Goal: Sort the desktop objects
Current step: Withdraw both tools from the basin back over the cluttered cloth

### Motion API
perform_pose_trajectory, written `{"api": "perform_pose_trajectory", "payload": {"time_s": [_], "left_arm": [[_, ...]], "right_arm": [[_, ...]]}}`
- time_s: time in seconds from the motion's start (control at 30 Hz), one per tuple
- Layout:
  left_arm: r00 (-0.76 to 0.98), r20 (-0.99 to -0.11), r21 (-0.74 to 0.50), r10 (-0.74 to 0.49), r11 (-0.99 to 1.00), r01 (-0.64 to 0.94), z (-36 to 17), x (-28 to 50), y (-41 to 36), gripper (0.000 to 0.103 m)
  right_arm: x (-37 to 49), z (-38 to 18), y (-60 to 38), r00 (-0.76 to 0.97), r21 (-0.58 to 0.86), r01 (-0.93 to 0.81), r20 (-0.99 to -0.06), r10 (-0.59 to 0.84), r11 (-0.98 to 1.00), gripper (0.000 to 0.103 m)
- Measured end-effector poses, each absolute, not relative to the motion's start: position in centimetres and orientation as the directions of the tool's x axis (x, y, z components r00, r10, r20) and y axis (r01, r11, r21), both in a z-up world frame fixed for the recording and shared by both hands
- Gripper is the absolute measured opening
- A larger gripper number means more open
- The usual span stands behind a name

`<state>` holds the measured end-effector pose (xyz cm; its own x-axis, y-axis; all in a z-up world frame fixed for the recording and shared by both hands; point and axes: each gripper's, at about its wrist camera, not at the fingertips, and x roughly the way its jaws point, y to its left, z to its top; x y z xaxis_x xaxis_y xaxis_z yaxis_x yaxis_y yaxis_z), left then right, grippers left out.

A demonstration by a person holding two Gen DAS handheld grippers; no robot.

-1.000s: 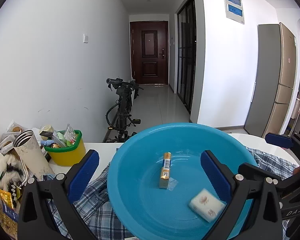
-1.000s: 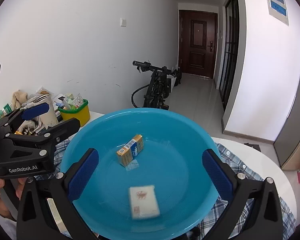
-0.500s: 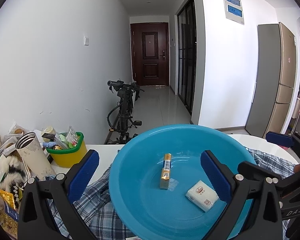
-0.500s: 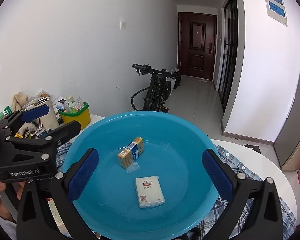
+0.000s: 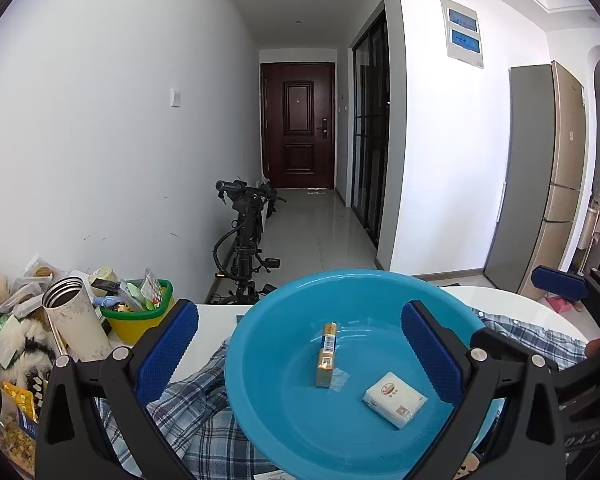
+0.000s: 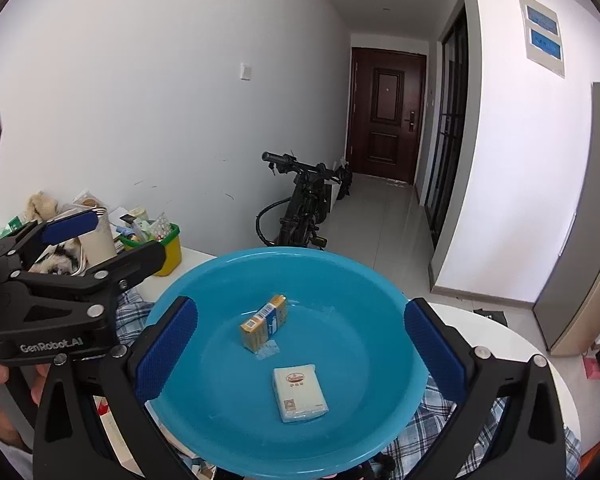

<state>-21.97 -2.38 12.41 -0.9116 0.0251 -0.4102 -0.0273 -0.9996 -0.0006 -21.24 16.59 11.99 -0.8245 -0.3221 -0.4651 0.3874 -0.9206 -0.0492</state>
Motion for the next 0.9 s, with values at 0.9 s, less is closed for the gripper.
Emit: {"api": "perform_pose_trajectory", "payload": {"time_s": [0.9], "left_arm": [[-0.932,-0.362,0.002,0.015,-1.000,-0.017,15.4,-13.6,-1.6,0.103]], "right_arm": [[-13.9,14.2,19.0,-0.872,-0.043,0.364,-0.367,-0.324,-0.930,0.103]]}}
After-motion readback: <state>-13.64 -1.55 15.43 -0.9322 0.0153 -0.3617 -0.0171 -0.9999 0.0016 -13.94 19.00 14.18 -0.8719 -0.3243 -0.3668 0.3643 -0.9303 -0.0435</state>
